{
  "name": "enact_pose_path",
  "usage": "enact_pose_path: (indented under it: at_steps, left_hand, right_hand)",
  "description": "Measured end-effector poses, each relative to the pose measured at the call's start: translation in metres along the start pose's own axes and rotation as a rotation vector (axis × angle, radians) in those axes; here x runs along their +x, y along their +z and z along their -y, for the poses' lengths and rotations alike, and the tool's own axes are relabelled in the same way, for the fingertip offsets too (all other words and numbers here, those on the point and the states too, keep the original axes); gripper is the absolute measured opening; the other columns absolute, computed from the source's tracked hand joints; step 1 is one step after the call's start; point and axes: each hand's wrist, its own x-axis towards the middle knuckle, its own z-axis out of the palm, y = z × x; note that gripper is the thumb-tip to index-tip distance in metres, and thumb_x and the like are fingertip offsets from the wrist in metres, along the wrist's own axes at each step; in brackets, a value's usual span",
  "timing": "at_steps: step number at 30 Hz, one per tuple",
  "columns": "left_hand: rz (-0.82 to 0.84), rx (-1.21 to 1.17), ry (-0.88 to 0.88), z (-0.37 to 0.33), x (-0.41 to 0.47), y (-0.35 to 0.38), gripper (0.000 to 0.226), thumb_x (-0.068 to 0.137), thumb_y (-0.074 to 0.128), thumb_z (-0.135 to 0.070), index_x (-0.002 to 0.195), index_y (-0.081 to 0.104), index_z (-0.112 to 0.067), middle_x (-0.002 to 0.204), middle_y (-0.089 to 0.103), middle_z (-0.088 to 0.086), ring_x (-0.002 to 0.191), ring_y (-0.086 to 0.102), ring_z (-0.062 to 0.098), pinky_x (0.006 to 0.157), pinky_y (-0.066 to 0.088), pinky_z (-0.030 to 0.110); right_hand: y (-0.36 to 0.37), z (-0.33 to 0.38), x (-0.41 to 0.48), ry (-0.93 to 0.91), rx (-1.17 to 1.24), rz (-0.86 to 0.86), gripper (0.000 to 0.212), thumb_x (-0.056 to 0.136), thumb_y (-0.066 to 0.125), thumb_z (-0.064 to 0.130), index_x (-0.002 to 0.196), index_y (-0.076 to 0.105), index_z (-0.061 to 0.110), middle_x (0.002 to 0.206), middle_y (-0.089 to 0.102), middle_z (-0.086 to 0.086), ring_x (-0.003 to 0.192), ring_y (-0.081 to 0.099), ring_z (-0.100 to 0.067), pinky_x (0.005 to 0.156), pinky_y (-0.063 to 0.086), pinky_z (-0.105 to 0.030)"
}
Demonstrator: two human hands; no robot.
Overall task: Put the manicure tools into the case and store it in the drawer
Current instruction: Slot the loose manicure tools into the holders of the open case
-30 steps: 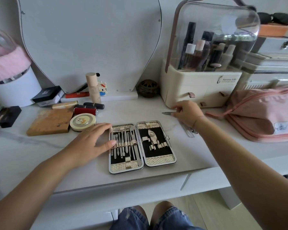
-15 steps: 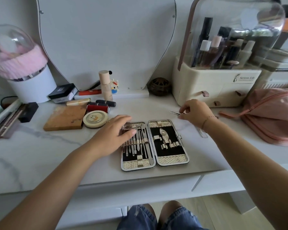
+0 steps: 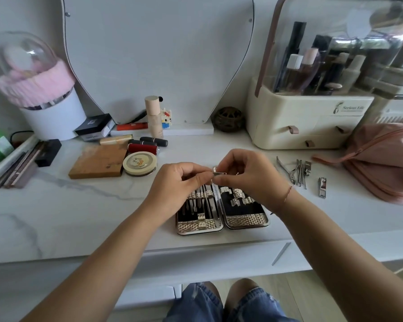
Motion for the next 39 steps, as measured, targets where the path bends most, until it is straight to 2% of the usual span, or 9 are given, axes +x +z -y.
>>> enact_pose_path:
  at_steps: [3, 8, 12, 14, 18, 22, 27, 34, 39]
  left_hand:
    - [-0.003, -0.049, -0.016, 0.001, -0.005, -0.001, 0.018, 0.073, 0.070, -0.031, 0.088, 0.074, -0.022, 0.076, 0.073, -0.011, 0.064, 0.061, -0.005, 0.065, 0.044, 0.010]
    - [0.029, -0.042, -0.061, 0.002, -0.002, 0.000, 0.012, 0.077, 0.071, -0.026, 0.089, 0.073, -0.025, 0.081, 0.074, -0.007, 0.076, 0.067, 0.004, 0.075, 0.049, 0.021]
    - [0.056, 0.031, -0.045, -0.005, 0.003, 0.008, 0.009, 0.083, 0.066, -0.024, 0.088, 0.073, -0.025, 0.076, 0.073, -0.009, 0.066, 0.063, -0.002, 0.065, 0.044, 0.011]
    - [0.047, 0.092, -0.064, -0.011, 0.009, 0.015, 0.011, 0.085, 0.063, -0.027, 0.083, 0.073, -0.023, 0.074, 0.072, -0.008, 0.068, 0.063, 0.010, 0.062, 0.047, 0.017]
    - [0.049, 0.163, -0.170, -0.017, 0.031, 0.030, 0.016, 0.084, 0.063, -0.031, 0.076, 0.072, -0.020, 0.071, 0.070, -0.003, 0.081, 0.065, 0.025, 0.068, 0.047, 0.026]
    - [0.056, 0.385, -0.098, -0.011, 0.053, 0.041, 0.022, 0.082, 0.065, -0.035, 0.087, 0.070, -0.014, 0.086, 0.067, -0.002, 0.084, 0.061, 0.017, 0.067, 0.044, 0.024]
    - [0.050, 0.612, -0.038, 0.017, 0.059, 0.032, 0.038, 0.083, 0.060, -0.043, 0.115, 0.061, -0.023, 0.119, 0.057, -0.003, 0.115, 0.045, 0.019, 0.096, 0.037, 0.041]
    - [0.115, 0.560, 0.034, 0.025, 0.057, 0.031, 0.029, 0.088, 0.056, -0.035, 0.113, 0.064, -0.021, 0.114, 0.059, -0.001, 0.111, 0.047, 0.019, 0.096, 0.038, 0.039]
    - [0.109, 0.547, 0.033, 0.027, 0.057, 0.031, 0.029, 0.088, 0.057, -0.035, 0.113, 0.064, -0.022, 0.113, 0.059, -0.002, 0.109, 0.048, 0.017, 0.092, 0.038, 0.034]
  right_hand:
    - [0.006, -0.004, -0.003, 0.002, 0.065, -0.019, 0.016, 0.070, 0.080, 0.015, 0.079, 0.069, 0.008, 0.064, 0.062, 0.002, 0.055, 0.048, -0.006, 0.053, 0.042, -0.016]
    - [0.009, -0.009, -0.005, 0.048, 0.169, -0.081, 0.010, 0.074, 0.076, 0.011, 0.082, 0.071, 0.008, 0.066, 0.064, 0.000, 0.058, 0.054, -0.006, 0.058, 0.046, -0.017]
    - [0.002, -0.018, -0.005, 0.128, 0.328, -0.098, 0.005, 0.079, 0.070, 0.006, 0.082, 0.067, 0.005, 0.061, 0.062, 0.004, 0.052, 0.052, -0.002, 0.054, 0.042, -0.014]
    - [-0.004, -0.023, -0.003, 0.170, 0.365, -0.100, 0.004, 0.080, 0.069, 0.008, 0.077, 0.065, 0.009, 0.054, 0.057, 0.009, 0.046, 0.045, -0.002, 0.051, 0.038, -0.016]
    - [-0.021, -0.033, 0.008, 0.099, 0.114, -0.199, 0.008, 0.077, 0.073, 0.012, 0.075, 0.067, 0.016, 0.063, 0.065, 0.004, 0.057, 0.056, -0.007, 0.059, 0.048, -0.020]
    - [-0.032, -0.045, 0.024, 0.057, -0.154, -0.255, 0.006, 0.076, 0.075, 0.020, 0.077, 0.070, 0.017, 0.068, 0.069, 0.001, 0.060, 0.059, -0.010, 0.061, 0.050, -0.023]
    - [-0.049, -0.058, 0.039, 0.149, -0.359, -0.271, 0.006, 0.075, 0.074, 0.016, 0.076, 0.070, 0.013, 0.064, 0.065, 0.000, 0.054, 0.056, -0.006, 0.061, 0.049, -0.020]
    - [-0.053, -0.047, 0.051, 0.171, -0.517, -0.156, 0.004, 0.075, 0.072, 0.015, 0.072, 0.070, 0.016, 0.059, 0.061, 0.003, 0.062, 0.060, -0.014, 0.069, 0.052, -0.028]
    - [-0.042, -0.049, 0.054, 0.149, -0.479, -0.098, 0.002, 0.074, 0.074, 0.016, 0.074, 0.072, 0.015, 0.056, 0.059, 0.008, 0.055, 0.055, -0.008, 0.068, 0.052, -0.027]
